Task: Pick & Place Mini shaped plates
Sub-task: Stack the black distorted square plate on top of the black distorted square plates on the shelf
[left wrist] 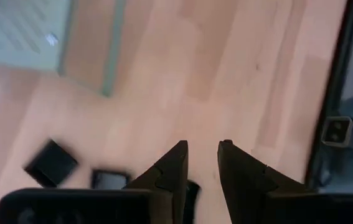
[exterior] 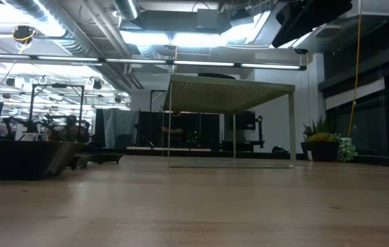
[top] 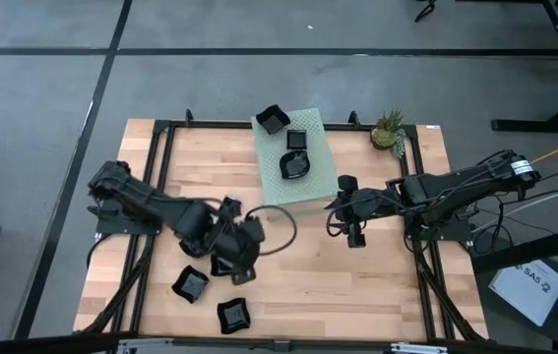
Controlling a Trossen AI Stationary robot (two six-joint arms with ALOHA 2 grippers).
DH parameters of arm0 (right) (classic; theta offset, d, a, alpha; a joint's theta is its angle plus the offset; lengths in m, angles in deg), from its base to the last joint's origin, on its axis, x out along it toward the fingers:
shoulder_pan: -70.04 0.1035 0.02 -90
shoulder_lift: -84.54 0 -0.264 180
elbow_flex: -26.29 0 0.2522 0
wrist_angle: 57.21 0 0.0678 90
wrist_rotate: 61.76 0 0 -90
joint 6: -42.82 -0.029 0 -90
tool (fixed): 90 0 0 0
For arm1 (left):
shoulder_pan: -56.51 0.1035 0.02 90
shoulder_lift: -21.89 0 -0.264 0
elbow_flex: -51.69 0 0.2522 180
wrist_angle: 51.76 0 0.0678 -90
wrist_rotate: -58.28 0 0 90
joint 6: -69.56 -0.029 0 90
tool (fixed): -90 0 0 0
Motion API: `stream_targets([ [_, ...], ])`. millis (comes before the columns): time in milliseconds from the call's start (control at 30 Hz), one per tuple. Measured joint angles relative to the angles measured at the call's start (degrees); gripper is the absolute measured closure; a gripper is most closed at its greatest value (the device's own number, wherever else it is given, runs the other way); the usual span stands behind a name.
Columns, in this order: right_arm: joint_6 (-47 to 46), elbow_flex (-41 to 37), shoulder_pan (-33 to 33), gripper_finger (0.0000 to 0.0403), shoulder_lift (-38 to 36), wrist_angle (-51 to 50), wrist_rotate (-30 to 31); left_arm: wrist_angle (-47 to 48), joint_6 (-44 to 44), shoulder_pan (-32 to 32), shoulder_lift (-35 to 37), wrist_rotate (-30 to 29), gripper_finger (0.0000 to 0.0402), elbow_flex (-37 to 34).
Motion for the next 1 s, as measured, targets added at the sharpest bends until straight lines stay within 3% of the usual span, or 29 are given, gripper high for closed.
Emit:
stream_targets([
  [233,-0.09,0.00,0.01,0.0191,0.00,1.03,0.00,4.27,10.33,-5.62,0.00,0.54,0.0323,-0.79],
  [500,-1.58,0.00,0.01,0.0191,0.00,1.32,0.00,3.15,17.94,-11.02,-0.04,0.55,0.0321,-6.95],
  [1000,-1.81,0.00,0.00,0.0191,0.00,2.25,0.00,-9.86,14.51,-13.22,-0.11,2.98,0.0318,-21.52],
])
